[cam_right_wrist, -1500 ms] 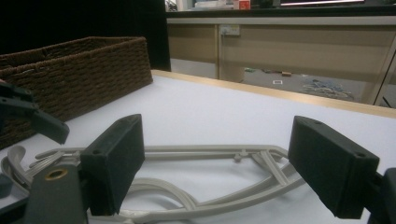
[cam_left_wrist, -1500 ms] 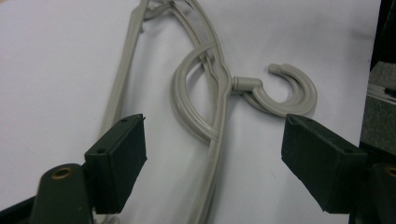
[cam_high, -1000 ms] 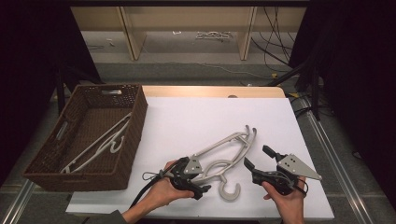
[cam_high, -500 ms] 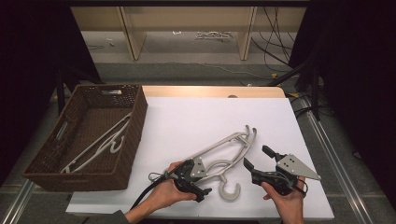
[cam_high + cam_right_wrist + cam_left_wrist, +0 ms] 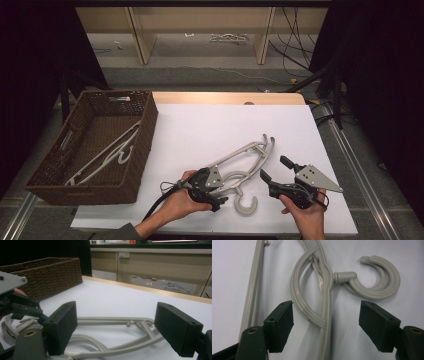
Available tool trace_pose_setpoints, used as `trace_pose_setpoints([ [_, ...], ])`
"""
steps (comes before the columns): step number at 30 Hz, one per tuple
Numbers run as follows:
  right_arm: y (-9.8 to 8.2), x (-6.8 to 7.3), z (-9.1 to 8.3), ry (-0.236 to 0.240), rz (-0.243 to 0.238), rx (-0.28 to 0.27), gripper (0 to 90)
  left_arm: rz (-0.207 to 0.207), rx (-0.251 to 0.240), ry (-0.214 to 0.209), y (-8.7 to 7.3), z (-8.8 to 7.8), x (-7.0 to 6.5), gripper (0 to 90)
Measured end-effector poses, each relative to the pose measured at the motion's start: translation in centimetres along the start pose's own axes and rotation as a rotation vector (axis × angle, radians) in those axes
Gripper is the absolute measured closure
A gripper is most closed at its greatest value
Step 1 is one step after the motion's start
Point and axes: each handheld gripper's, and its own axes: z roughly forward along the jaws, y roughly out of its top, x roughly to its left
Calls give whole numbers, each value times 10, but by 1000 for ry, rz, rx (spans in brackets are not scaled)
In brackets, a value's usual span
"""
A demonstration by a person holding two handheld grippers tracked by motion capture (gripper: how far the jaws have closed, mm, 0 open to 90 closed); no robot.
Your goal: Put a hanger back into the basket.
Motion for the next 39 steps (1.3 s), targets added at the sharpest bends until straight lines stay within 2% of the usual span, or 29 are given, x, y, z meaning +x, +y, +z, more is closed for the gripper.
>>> trace_pose_setpoints([
  [2, 0, 0, 0, -3, -3, -6, 196, 11, -5, 5, 3, 1, -2, 291],
  [4, 0, 0, 0, 1, -2, 0, 196, 46, 2, -13, 7, 3, -5, 323],
  [7, 0, 0, 0, 2, 0, -1, 196, 55, 1, -23, 11, 7, -8, 348],
  [8, 0, 0, 1, 8, 3, -9, 196, 79, 7, -29, 13, 10, -8, 384],
  [10, 0, 0, 1, 6, -3, 3, 196, 110, 46, -52, 15, 13, -5, 399],
  [11, 0, 0, 1, 6, -3, 3, 196, 110, 46, -52, 15, 13, -5, 440],
  [12, 0, 0, 1, 9, 0, 3, 196, 125, 62, -65, 15, 15, -4, 440],
  [15, 0, 0, 1, 10, 1, 0, 196, 131, 87, -57, 16, 21, -4, 452],
  [16, 1, 0, 0, 20, 0, 23, 196, 134, 98, -63, 17, 24, -3, 457],
  [17, 0, 0, 1, 12, 2, -3, 196, 134, 98, -63, 17, 24, -3, 467],
  [19, 1, 0, 1, 12, 4, -1, 196, 142, 110, -66, 18, 27, -3, 494],
  [20, 1, 0, 0, 12, 3, 17, 196, 158, 126, -73, 20, 29, -2, 506],
  [21, 1, 0, 0, 12, 3, 17, 196, 158, 126, -73, 20, 29, -2, 514],
  [22, 0, 0, 3, 21, 9, -13, 196, 144, 128, -85, 21, 32, -2, 538],
  [23, 0, 0, 3, 21, 9, -13, 196, 144, 128, -85, 21, 32, -2, 549],
  [24, 1, 0, 0, 13, 3, 17, 196, 147, 151, -93, 23, 35, 1, 556],
  [25, 1, 0, 1, 14, 4, -2, 197, 147, 151, -93, 23, 35, 1, 572],
  [26, 1, 0, 1, 15, 3, 1, 197, 149, 160, -133, 24, 36, 5, 586],
  [27, 1, 0, 1, 15, 3, 1, 197, 149, 160, -133, 24, 36, 5, 597],
  [28, 0, 1, 3, 26, 9, -12, 197, 126, 155, -138, 24, 36, 7, 597],
  [29, 0, 1, 3, 26, 10, -12, 197, 125, 167, -133, 24, 36, 9, 640],
  [31, 1, 1, 1, 22, 1, 8, 197, 78, 167, -148, 24, 37, 15, 714],
  [32, 1, 0, 1, 22, -2, 7, 197, 86, 177, -148, 24, 38, 17, 761],
  [34, 1, 1, 2, 21, 1, 3, 198, 100, 190, -148, 25, 37, 19, 773],
  [35, 1, 1, 1, 22, -1, 6, 198, 70, 168, -150, 25, 38, 18, 792],
  [39, 1, 1, 2, 23, -2, 9, 198, 64, 173, -157, 26, 36, 19, 804],
])
